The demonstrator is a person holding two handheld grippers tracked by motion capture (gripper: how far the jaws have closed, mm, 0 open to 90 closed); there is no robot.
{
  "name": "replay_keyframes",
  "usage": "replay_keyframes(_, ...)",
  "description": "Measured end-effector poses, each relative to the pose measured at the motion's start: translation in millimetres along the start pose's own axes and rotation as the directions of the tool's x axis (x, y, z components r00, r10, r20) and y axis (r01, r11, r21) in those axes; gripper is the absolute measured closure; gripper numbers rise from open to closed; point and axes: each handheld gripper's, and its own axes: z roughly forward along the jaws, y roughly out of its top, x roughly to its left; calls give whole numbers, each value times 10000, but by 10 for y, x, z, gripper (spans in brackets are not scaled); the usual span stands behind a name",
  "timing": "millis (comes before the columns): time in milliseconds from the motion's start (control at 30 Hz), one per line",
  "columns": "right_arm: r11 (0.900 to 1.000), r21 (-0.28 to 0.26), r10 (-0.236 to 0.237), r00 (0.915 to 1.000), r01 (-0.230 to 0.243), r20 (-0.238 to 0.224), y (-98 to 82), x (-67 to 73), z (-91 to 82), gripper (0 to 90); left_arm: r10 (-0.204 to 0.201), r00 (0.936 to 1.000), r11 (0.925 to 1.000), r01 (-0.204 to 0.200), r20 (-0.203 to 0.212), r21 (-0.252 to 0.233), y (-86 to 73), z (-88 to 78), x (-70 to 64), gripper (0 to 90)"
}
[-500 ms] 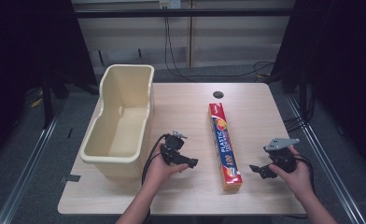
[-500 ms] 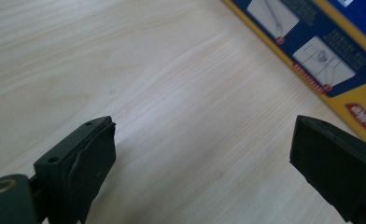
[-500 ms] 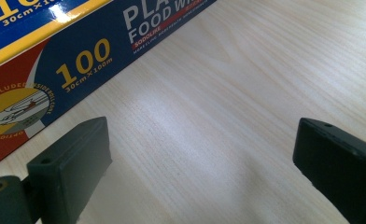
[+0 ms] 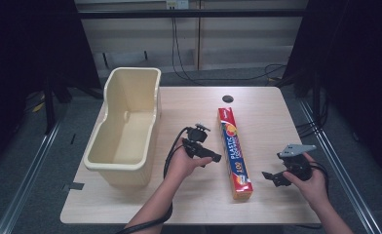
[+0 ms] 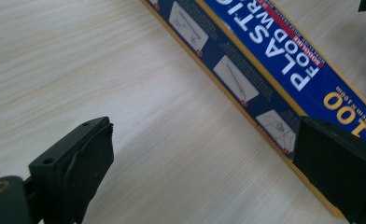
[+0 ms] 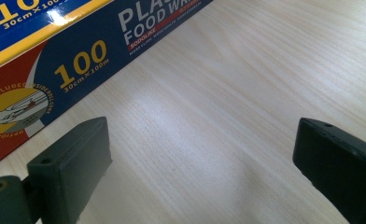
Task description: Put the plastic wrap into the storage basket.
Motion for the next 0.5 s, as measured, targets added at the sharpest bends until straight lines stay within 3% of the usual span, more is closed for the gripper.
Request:
replay_keyframes(67,10000,-72,68,10000,-67,58,-1,-8,-9,41,-191,9998,9998,190,-64,-76,95,65,-57,46)
replay_keyframes(100,9999,-116,31,10000,-30,57,-2,-13,-7,41,-191,9998,9998,190,-64,-76,95,65,-57,46)
replay_keyframes(133,9999,-116,31,10000,-30,57,-2,-13,-7,41,111,9999,9998,-110,-92,166,130,67,-50,46)
replay_keyframes(333,9998,-201,75,9999,-73,114,-5,-17,-17,41,-128,9998,9996,131,-128,239,279,173,-110,31)
replay_keyframes(367,9998,-203,91,9999,-89,94,-4,-20,-20,41,77,9999,9992,-71,-140,394,295,183,-98,26)
replay_keyframes(500,9997,-229,90,9999,-87,94,-8,-20,-21,41,-40,9997,9990,51,-249,435,371,251,-124,23)
